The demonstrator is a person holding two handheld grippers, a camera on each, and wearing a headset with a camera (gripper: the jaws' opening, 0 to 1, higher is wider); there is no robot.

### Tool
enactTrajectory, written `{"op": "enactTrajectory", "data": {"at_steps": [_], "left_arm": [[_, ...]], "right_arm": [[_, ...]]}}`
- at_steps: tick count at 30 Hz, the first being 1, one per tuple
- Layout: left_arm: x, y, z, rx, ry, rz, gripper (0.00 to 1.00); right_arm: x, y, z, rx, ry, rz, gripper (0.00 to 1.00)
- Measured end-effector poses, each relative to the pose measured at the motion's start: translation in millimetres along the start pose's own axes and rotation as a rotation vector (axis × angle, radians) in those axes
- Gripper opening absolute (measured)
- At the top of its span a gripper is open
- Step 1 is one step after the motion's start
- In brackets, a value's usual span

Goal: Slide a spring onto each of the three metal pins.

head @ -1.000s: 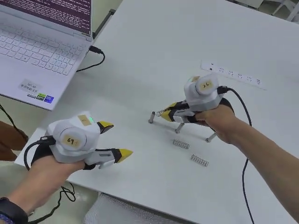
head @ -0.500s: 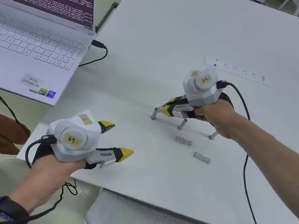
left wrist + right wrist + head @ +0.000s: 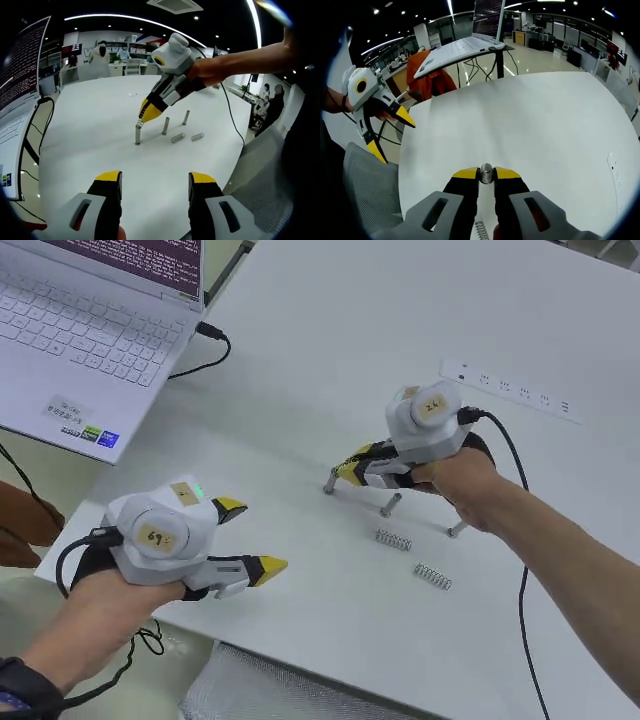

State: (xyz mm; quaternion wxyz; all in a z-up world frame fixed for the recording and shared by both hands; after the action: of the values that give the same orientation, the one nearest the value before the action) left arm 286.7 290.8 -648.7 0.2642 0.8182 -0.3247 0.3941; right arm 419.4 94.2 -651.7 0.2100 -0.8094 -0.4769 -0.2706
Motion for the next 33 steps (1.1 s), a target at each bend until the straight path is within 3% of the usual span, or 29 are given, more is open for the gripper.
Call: {"op": "enactTrajectory", "data": {"at_steps": [20, 33], "left_arm": [[-0.6, 2.7, 1.3, -0.010, -0.005, 0.004, 0.48], [12.3, 4.3, 7.0, -0.019, 0.010, 0.021, 0.49]], "right_arm": [[9.6, -7.2, 8.0, -0.001, -0.028, -0.070, 0.09], [6.6, -7.4, 17.1, 0.012, -0.061, -0.094, 0.09]]}}
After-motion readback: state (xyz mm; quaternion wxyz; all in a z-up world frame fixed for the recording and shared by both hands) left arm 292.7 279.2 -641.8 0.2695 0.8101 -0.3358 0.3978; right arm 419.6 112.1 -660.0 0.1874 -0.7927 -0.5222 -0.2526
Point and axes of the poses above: the centre of the closed fingertips' face, and the gripper's own axes: z roughly forward along the fingers, y roughly to its right, x roughly out of its top, the point moved 9 cm from there along -z, roughly backward along the fingers, and after that the axes turned 3 degrees about -z, right-handed, at the moved point
